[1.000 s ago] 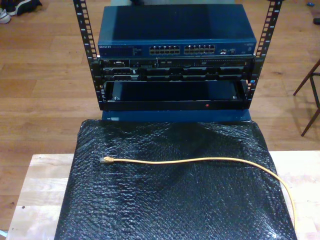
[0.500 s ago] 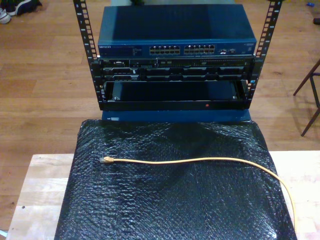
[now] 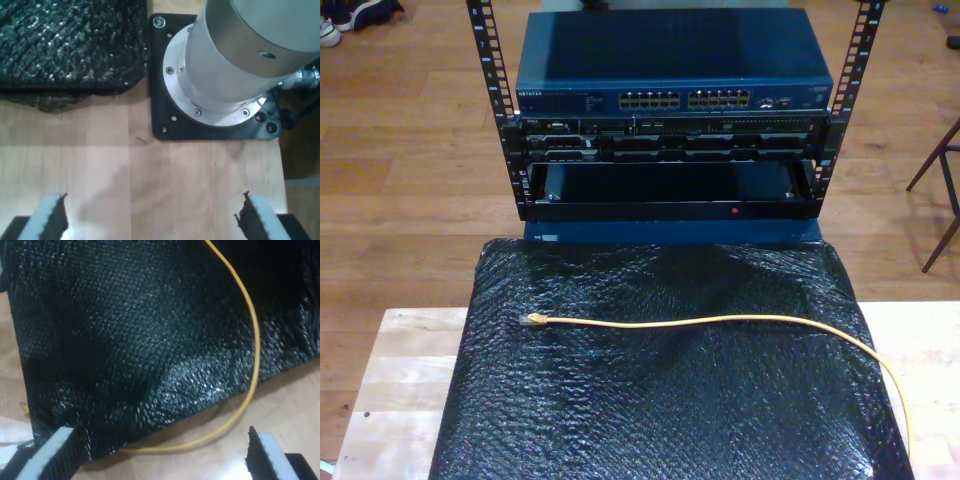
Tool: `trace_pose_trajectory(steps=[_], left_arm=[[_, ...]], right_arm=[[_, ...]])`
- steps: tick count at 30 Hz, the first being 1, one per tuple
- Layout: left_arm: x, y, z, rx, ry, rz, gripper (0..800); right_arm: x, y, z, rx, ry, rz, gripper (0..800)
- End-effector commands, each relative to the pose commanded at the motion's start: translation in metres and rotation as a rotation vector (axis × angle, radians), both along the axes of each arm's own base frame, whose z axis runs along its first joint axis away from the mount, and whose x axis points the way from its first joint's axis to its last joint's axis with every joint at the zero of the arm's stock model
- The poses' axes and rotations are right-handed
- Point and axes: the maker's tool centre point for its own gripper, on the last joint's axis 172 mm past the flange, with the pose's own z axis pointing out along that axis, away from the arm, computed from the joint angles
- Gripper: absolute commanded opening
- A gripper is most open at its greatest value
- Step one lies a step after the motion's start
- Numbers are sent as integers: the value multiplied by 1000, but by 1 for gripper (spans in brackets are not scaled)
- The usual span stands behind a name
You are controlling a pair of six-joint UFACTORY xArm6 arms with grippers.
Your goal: Grab the cable and plug it in
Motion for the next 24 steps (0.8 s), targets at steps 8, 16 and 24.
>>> trace_pose_trajectory(steps=[8, 16, 24], left_arm=[[18, -17, 0, 14, 51, -5, 800], [33, -29, -1, -5, 36, -16, 800], [37, -38, -3, 0, 66, -29, 800]], right_arm=[[34, 22, 16, 30, -77, -11, 798], [65, 52, 9, -37, -95, 36, 798], [89, 87, 4, -99, -135, 103, 797]])
